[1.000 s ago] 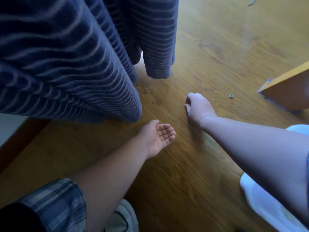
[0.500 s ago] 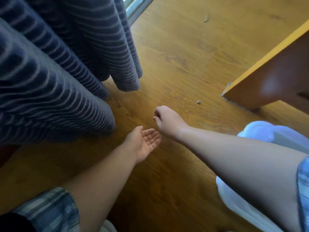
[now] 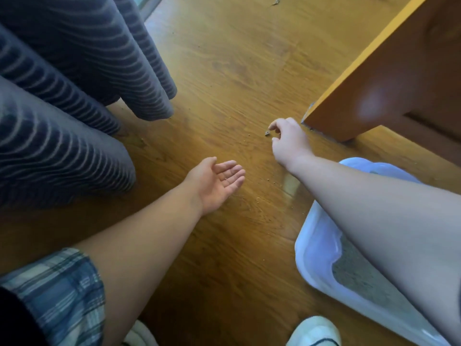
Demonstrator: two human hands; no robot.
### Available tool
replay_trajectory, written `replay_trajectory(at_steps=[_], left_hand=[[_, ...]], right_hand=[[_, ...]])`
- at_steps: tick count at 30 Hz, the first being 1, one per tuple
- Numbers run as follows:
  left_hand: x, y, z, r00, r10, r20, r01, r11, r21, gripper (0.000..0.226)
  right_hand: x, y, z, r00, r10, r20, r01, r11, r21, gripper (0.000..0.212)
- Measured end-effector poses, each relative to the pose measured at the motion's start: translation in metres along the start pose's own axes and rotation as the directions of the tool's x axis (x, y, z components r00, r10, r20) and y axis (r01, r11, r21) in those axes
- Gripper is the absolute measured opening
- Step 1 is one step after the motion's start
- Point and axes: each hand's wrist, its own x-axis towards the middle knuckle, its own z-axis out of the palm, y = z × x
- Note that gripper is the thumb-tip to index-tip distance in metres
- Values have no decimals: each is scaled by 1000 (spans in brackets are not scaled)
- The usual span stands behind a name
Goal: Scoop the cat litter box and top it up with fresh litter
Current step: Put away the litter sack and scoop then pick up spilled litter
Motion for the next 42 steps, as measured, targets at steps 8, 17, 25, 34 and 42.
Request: replay_trajectory(at_steps=[8, 17, 25, 34, 42], left_hand=[[0, 3, -18, 999, -30, 25, 31, 999, -42, 47], [10, -3, -4, 1000, -8, -21, 7, 999, -45, 49], [6, 3, -17, 998, -12, -65, 12, 1000, 11, 38], [-1, 9, -39, 996, 5, -85, -5, 1000, 8, 38], [-6, 13, -36, 996, -4, -90, 4, 1000, 3, 38]], right_hand=[[17, -3, 23, 994, -78, 72, 87, 987, -132, 12], [-49, -36, 23, 870, -400, 289, 338, 910, 241, 14], [15, -24, 32, 999, -36, 8, 35, 995, 95, 10], [21, -26, 39, 995, -90, 40, 91, 996, -8, 10], [19, -19, 39, 979, -180, 101, 179, 984, 20, 6]])
